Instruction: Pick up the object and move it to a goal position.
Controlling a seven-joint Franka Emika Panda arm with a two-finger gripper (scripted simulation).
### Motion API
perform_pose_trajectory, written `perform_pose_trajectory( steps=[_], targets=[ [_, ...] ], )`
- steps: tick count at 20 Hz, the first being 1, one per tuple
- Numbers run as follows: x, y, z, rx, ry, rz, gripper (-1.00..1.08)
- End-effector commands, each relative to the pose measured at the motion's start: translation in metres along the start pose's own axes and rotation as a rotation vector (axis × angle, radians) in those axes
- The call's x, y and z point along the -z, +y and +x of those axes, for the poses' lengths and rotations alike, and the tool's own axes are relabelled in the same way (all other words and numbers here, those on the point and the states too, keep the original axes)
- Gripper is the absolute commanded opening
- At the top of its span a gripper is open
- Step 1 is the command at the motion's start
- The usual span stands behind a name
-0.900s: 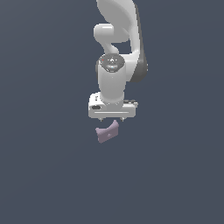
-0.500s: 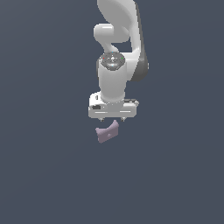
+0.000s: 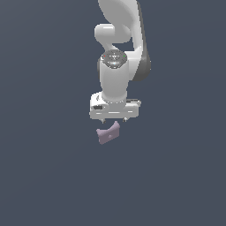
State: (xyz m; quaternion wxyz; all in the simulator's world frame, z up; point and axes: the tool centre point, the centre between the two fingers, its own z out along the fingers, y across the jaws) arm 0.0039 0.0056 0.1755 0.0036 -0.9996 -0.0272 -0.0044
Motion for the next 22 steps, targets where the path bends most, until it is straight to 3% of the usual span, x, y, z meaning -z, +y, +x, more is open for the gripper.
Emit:
perform_pose_trajectory(
  steps=[1,11,22],
  targets=[
    [0.0,0.0,0.0,-0.01,0.0,0.0,1.0],
    [-0.004,0.003,0.0,-0.14,-0.002,0.001,1.0],
    [-0.012,0.01,0.0,-0.426,-0.006,0.0,1.0]
  ],
)
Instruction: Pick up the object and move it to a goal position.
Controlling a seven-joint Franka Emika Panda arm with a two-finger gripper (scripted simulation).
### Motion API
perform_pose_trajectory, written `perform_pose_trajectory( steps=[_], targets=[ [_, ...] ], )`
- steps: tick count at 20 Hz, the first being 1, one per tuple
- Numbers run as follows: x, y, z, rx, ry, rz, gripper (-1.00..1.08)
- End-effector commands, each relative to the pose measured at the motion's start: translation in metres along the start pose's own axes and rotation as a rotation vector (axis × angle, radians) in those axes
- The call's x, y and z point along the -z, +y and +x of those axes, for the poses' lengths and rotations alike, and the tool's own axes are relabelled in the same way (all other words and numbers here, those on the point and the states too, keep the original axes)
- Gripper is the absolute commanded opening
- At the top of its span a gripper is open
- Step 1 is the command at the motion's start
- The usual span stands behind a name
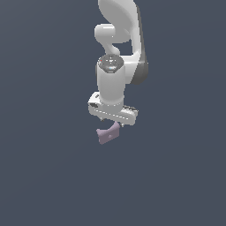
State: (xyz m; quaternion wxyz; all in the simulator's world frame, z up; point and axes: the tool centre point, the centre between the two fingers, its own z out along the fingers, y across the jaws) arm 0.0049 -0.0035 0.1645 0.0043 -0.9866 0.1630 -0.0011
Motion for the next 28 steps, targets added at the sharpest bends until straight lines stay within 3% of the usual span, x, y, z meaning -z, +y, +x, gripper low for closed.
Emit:
perform_pose_trajectory(
  steps=[1,18,28],
  targets=[
    [-0.002,0.002,0.001,-0.072,-0.001,0.0,1.0],
    [-0.014,0.013,0.006,-0.549,0.0,-0.006,1.0],
    [-0.018,0.017,0.008,-0.722,0.002,-0.008,1.0]
  ],
)
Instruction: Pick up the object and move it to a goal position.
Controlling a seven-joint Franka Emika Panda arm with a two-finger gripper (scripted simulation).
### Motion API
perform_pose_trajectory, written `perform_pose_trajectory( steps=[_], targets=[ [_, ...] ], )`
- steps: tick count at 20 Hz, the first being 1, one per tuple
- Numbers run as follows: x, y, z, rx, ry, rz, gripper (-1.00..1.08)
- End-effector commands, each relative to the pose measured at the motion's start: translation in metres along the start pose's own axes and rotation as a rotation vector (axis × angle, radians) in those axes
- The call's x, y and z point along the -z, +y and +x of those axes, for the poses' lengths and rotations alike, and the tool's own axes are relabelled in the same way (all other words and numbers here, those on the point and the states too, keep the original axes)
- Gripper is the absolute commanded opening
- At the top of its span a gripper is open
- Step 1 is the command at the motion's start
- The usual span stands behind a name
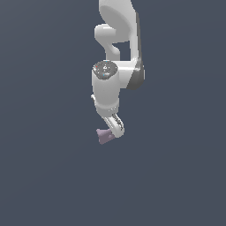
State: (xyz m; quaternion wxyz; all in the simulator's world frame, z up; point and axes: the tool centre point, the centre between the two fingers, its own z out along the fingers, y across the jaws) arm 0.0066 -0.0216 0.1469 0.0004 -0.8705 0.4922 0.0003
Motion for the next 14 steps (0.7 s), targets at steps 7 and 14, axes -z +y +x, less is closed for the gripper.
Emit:
perform_pose_trajectory(
  steps=[7,14],
  targets=[
    [-0.001,0.001,0.001,-0.056,0.001,0.0,1.0],
    [-0.015,0.001,0.001,-0.053,0.001,0.0,1.0]
  ],
)
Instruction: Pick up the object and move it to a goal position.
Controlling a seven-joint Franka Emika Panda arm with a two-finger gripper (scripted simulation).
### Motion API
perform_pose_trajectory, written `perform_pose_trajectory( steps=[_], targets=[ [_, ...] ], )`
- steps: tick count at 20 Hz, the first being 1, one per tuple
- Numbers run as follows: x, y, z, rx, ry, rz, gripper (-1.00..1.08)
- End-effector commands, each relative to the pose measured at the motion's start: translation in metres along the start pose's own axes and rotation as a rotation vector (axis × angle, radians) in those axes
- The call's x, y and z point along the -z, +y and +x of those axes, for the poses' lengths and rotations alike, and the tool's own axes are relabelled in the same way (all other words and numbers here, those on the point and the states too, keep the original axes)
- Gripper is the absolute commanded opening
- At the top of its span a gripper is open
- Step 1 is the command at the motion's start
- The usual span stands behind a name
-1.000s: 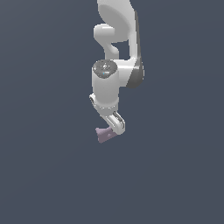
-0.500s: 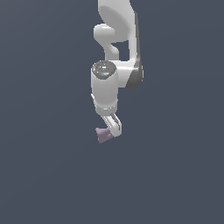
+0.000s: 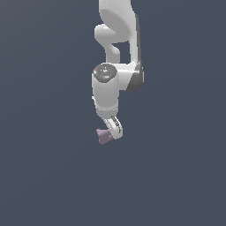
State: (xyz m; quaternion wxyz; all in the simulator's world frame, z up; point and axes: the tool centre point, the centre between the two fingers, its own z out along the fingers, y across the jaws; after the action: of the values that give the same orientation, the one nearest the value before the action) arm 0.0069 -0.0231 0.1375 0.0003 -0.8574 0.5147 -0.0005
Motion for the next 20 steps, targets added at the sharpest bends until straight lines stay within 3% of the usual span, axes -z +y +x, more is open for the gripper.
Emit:
perform_pose_trajectory(
  steps=[1,11,12,20],
  targets=[
    [-0.011,0.001,0.0,-0.001,0.0,-0.001,1.0],
    [-0.042,0.0,0.0,-0.004,-0.001,-0.001,1.0],
    [-0.042,0.0,0.0,-0.004,-0.001,-0.001,-1.0],
    [-0.042,0.0,0.0,-0.004,-0.001,-0.001,-1.0]
  ],
)
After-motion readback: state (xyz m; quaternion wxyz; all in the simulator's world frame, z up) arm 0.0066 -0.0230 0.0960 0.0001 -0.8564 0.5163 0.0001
